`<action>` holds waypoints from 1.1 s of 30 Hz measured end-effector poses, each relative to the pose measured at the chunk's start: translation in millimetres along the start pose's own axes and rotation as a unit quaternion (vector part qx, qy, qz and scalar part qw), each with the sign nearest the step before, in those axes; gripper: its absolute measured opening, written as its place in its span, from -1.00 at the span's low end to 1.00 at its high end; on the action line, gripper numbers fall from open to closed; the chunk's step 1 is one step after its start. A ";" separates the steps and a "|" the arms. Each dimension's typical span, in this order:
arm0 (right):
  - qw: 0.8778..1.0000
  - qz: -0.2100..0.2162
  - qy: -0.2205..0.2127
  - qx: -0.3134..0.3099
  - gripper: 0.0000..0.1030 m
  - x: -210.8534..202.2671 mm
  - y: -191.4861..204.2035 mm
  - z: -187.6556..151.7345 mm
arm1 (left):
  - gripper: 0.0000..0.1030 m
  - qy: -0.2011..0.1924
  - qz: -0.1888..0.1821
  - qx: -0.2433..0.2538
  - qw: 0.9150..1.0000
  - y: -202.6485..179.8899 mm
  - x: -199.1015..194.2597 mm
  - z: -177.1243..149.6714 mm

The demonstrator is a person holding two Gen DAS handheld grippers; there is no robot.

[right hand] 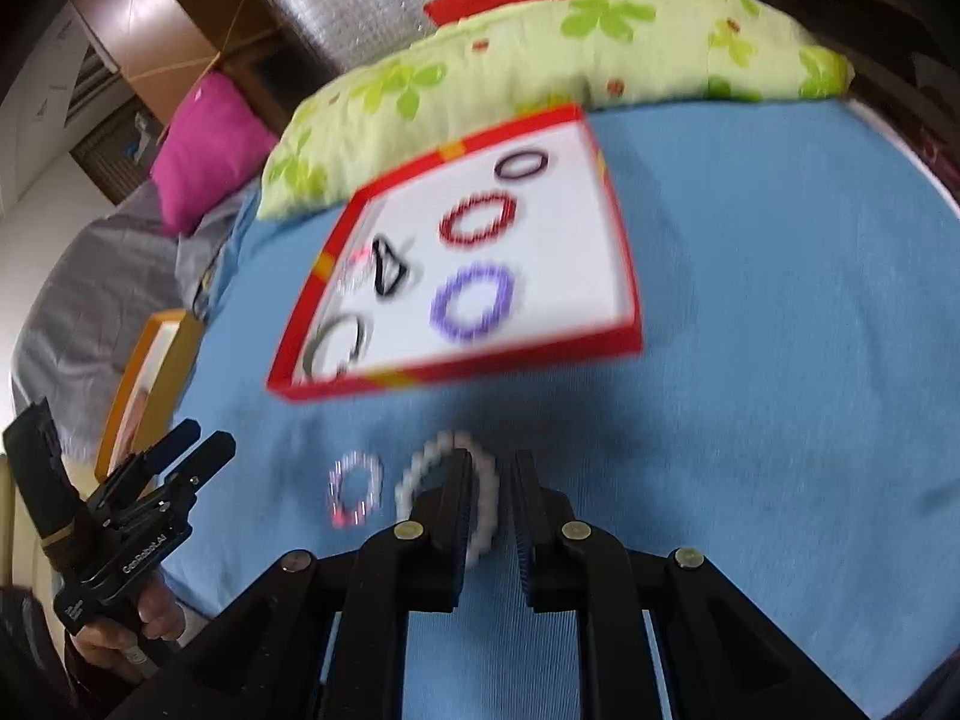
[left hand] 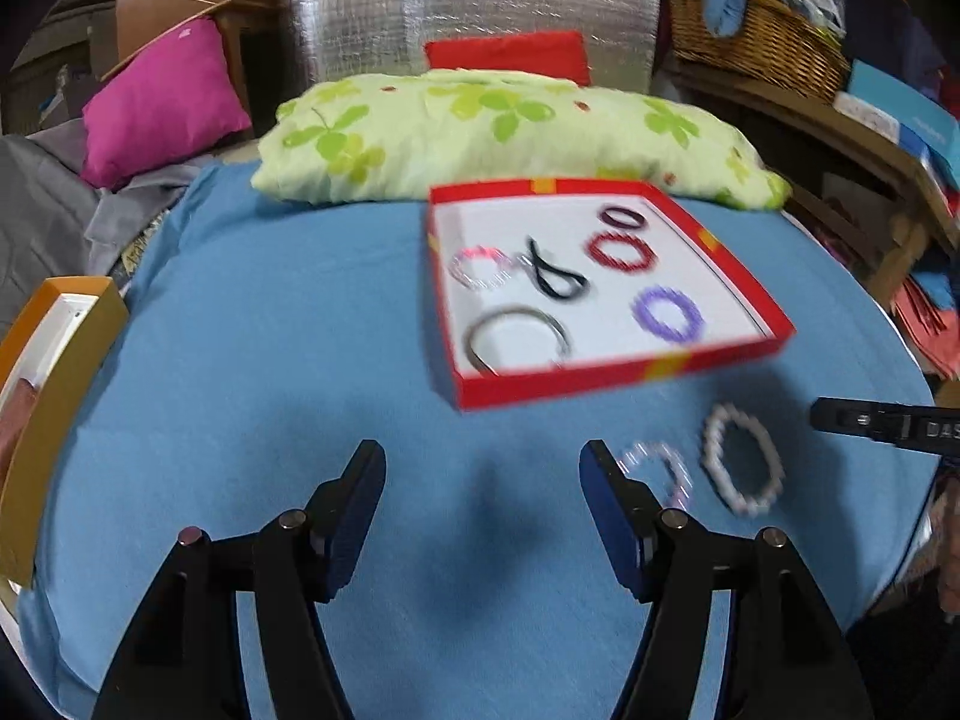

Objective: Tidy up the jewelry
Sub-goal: 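Move the right tool to the pearl bracelet while the left tool grasps the pink bead bracelet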

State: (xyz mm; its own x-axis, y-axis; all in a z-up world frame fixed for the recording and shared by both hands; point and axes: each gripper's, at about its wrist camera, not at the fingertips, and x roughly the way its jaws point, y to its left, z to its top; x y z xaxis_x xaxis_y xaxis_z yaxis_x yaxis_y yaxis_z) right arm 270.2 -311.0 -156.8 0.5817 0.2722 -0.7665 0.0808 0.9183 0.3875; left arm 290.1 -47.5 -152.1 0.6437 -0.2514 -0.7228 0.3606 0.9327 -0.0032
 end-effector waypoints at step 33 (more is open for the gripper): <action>0.997 -0.069 0.016 -0.030 -0.79 27.5 -5.5 -9.9 | 0.33 0.052 -0.044 0.086 0.994 -50.3 26.7 -6.7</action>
State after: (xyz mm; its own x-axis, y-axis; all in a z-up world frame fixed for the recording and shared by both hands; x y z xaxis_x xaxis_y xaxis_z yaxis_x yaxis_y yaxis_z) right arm 277.8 -305.8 -185.0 0.5428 0.1506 -0.8262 0.1096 0.9627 0.2475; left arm 284.6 -99.4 -175.9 0.5339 -0.2935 -0.7930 0.5287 0.8478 0.0422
